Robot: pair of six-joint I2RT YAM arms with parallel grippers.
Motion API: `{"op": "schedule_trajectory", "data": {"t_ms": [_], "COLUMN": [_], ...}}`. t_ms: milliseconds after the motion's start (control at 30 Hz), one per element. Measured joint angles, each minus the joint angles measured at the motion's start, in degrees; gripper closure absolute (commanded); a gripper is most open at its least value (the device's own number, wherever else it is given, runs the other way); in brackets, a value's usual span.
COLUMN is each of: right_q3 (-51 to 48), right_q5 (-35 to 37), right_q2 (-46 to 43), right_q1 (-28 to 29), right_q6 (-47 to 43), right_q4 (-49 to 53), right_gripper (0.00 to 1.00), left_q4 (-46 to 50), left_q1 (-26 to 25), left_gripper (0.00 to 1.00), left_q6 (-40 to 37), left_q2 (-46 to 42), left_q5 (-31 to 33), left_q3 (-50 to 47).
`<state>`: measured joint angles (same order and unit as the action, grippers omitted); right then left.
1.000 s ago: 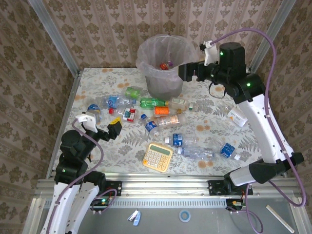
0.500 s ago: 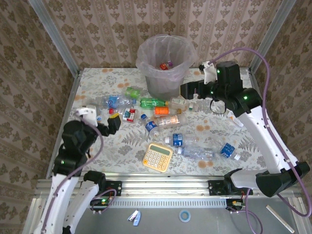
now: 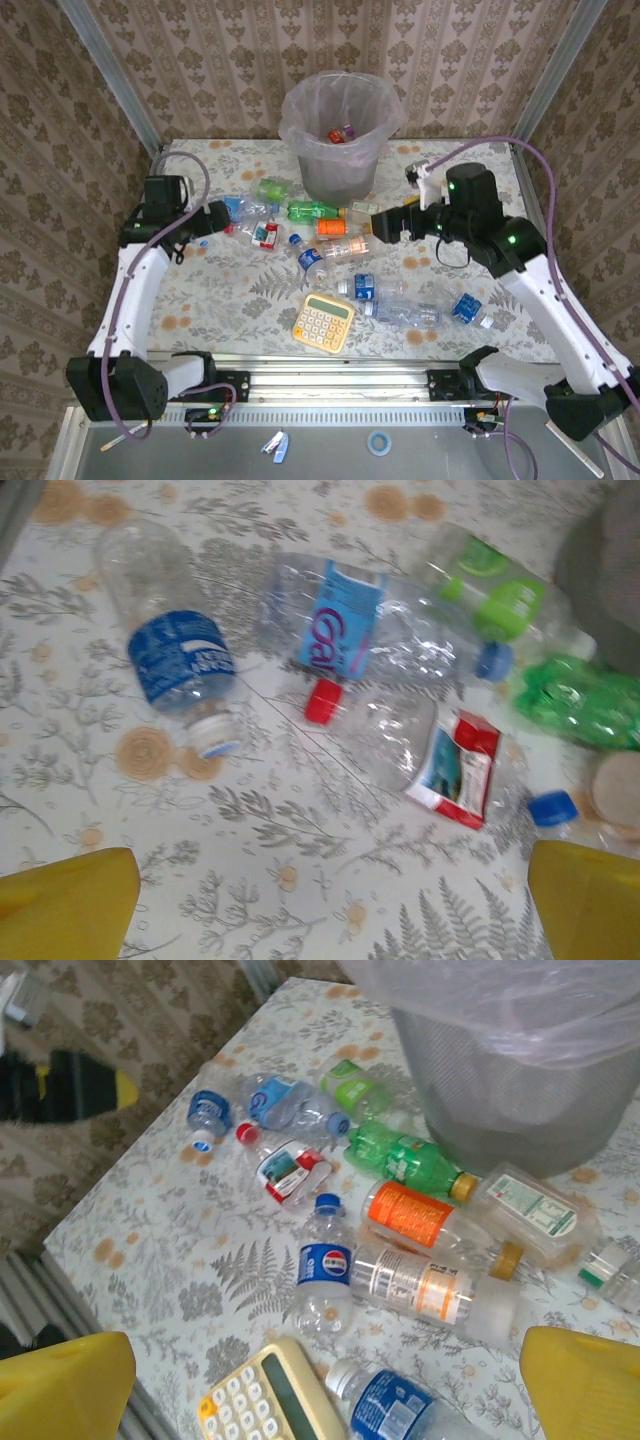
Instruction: Throw the plastic bottles in the bin
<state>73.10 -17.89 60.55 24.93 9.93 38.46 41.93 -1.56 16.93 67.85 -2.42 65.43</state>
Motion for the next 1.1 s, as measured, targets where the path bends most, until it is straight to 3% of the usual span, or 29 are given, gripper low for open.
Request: {"op": "schedule_trajectory", "data": {"t_ms": [200, 367, 533, 833, 1100], "right_q3": [-4.81, -5.95, -6.27, -8.15, -8.76], "right_q5": [-2.45, -3.65, -3.63, -3.34, -2.27], "right_q2": [-8.31, -11.17, -11.45, -11.26, -10.64], "right_q1": [1.84, 3.34, 4.42, 7.65, 9.64], "right_q6": [-2.34, -3.15, -3.82, -4.02, -4.24], "right_q4": [-2.58, -3.37, -3.63, -3.54, -3.52], "right_gripper": [0.00, 0.00, 0.00, 0.00, 0.00], "left_q4": [-0.09, -0.37, -0.96, -2.10, -3.28], "left_q1": [7.50, 10.86, 12.59, 13.55, 13.66], "left_gripper": [0.02, 0.02, 0.09, 0.10, 0.09], "left_q6": [0.00, 0.02, 0.11, 0.26, 1.57], "left_q2": [6.36, 12.44, 19.47, 34.03, 41.13], "left_q5": [0.04, -1.01, -1.20, -1.16, -0.76], "left_q3": [2.82, 3.78, 7.34, 16.26, 19.30]}}
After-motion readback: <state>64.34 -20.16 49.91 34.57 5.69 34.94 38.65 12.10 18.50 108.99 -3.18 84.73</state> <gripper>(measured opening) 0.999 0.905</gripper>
